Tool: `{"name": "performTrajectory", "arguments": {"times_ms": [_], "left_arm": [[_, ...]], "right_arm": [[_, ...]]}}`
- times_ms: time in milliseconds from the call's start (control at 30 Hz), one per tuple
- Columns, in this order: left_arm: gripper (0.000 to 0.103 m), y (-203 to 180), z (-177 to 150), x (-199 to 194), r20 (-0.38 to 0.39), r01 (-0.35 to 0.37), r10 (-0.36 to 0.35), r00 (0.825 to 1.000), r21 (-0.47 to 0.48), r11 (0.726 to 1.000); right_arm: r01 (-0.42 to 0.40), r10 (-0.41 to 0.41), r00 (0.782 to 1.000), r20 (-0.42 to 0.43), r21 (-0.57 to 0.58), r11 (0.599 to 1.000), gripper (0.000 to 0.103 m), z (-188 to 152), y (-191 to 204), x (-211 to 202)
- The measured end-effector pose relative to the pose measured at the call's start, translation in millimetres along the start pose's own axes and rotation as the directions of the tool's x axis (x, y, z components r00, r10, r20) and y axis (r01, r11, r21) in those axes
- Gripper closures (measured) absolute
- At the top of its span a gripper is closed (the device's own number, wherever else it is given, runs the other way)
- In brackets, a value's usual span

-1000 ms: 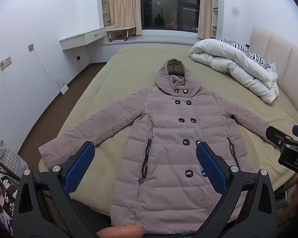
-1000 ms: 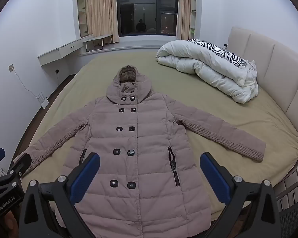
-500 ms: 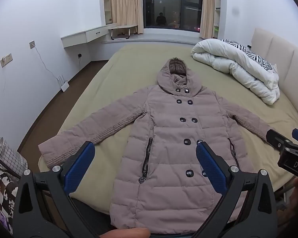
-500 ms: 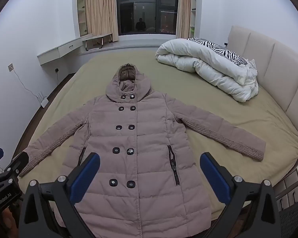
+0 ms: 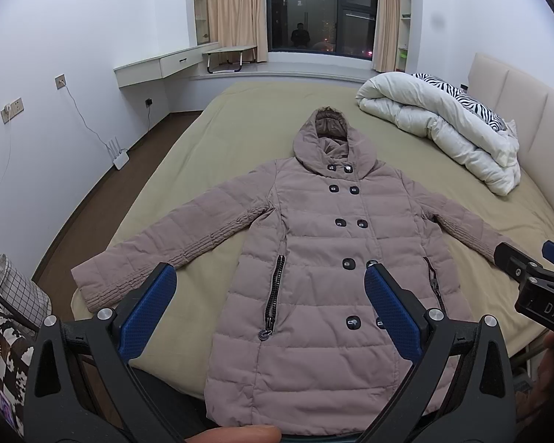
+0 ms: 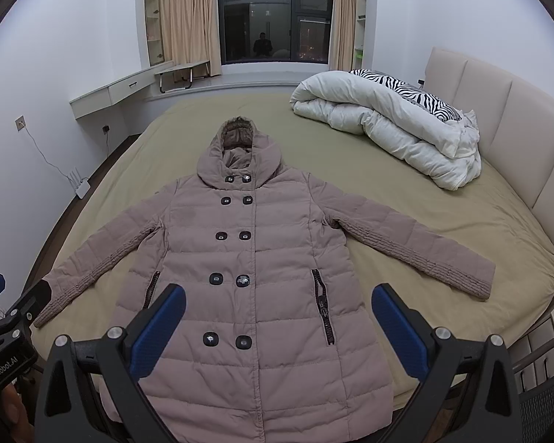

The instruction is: Fold large clothes

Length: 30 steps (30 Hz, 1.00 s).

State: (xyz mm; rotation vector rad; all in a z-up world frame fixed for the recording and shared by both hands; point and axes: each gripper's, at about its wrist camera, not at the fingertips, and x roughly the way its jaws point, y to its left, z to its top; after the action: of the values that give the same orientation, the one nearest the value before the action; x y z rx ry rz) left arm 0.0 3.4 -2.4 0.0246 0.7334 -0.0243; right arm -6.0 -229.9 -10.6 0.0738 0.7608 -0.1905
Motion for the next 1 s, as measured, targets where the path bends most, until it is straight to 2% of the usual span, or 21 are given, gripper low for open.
{"name": "performTrajectory", "arguments": {"times_ms": [1000], "left_arm": [[0.0, 0.5, -0.4, 0.3, -0.004, 0.0, 0.0, 1.0, -0.003, 1.0]], "right_arm": [[0.002, -0.002, 1.0, -0.006, -0.001, 1.0, 0.0, -6.2, 1.3, 3.9]]}}
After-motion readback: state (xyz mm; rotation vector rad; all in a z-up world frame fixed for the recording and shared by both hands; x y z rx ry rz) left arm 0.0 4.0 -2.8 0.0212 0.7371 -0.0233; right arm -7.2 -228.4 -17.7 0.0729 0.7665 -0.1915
